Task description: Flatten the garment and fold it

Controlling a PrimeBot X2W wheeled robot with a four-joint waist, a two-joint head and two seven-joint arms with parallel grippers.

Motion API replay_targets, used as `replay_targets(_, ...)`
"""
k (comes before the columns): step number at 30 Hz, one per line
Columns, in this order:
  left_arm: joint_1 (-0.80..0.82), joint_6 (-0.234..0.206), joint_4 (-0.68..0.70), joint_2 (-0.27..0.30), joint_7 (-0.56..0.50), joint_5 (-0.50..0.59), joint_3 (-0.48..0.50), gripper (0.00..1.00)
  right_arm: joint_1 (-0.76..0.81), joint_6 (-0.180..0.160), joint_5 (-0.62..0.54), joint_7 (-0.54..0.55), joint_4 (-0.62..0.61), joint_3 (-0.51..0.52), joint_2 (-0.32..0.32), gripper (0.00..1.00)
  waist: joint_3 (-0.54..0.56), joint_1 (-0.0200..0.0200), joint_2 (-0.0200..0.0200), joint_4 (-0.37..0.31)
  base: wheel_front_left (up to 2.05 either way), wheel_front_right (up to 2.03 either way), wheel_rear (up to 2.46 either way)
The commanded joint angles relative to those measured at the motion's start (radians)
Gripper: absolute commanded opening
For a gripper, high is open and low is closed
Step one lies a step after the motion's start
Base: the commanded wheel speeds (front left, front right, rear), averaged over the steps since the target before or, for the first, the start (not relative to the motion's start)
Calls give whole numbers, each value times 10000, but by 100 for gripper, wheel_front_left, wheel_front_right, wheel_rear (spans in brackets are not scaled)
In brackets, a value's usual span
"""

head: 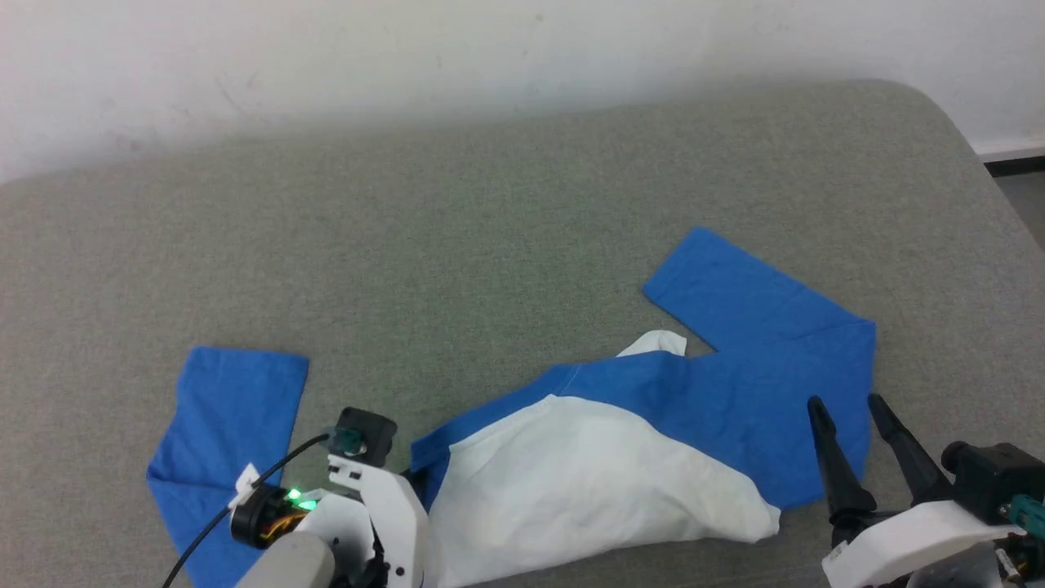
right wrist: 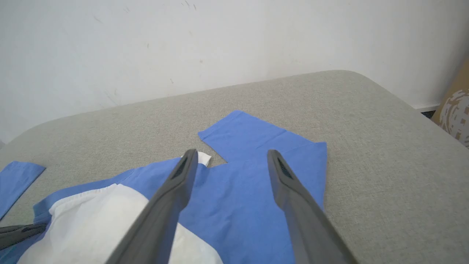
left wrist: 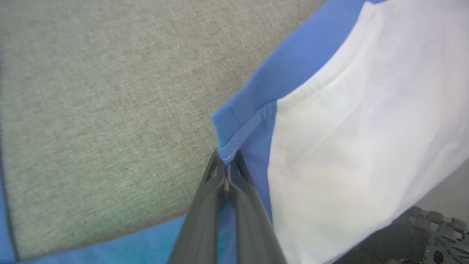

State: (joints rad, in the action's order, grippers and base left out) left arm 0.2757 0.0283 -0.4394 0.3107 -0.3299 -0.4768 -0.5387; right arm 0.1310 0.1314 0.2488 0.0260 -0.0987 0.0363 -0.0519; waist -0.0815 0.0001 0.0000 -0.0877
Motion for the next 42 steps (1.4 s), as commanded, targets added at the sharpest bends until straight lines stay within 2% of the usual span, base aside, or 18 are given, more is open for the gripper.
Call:
replay_targets(1, -259, -241, 114, -53, 329, -66, 167, 0, -114, -7, 4, 51, 124, 86, 16, 100, 197, -1, 0, 82, 0, 0, 0)
replay_targets(6, -770, -854, 894, 48, 955, -240, 687, 0, -888, -7, -164, 570, 893, 36, -8, 100, 293, -1, 0, 153, 0, 0, 0)
replay_targets(11, -1043, -1183, 1730, 264, 1011, -218, 852, 0, -2391, -7, 239, 1722, 2520, -607, -658, 100, 148, -1, 0, 402, 0, 0, 0)
replay_targets(19, -817, -1275, 2623, 251, 1007, -61, 711, 0, -5091, -7, 1450, 4311, 5143, -2846, -2155, 100, -459, -1, 0, 998, 0, 0, 0)
replay_targets(26, -434, -1254, 2952, 150, 1160, 61, 603, 0, -6878, -7, 2341, 4931, 6648, -4828, -2787, 100, -1175, -1, 0, 1382, 0, 0, 0)
replay_targets(29, -285, -1241, 3002, 115, 1249, 87, 588, 0, -7377, -7, 2650, 5114, 7410, -5388, -2900, 100, -1447, -1, 0, 1492, 0, 0, 0)
replay_targets(33, -226, -1239, 2938, 70, 1333, 60, 571, 0, -7584, -7, 3332, 5970, 8246, -6245, -2897, 100, -1557, -1, 0, 1573, 0, 0, 0)
replay_targets(34, -235, -1239, 2912, 61, 1342, 35, 573, 0, -7582, -7, 3509, 6191, 8374, -6447, -2898, 74, -1558, -1, 0, 1578, 0, 0, 0)
replay_targets(35, -245, -1241, 2888, 57, 1359, 16, 577, 0, -7559, -7, 3730, 6418, 8504, -6584, -2880, 42, -1548, -1, 0, 1574, 0, 0, 0)
replay_targets(36, -261, -1248, 2857, 55, 1374, -3, 583, 0, -7530, -7, 3939, 6671, 8624, -6713, -2864, 17, -1528, -1, 0, 1565, 0, 0, 0)
replay_targets(37, -284, -1253, 2818, 51, 1381, -27, 586, 0, -7511, -7, 4093, 6891, 8719, -6849, -2863, 0, -1478, -1, 0, 1550, 0, 0, 0)
replay_targets(42, -422, -1269, 2724, 59, 1435, -159, 622, 0, -7612, -7, 4759, 7103, 8548, -7203, -2933, 0, -1117, -1, 0, 1410, 0, 0, 0)
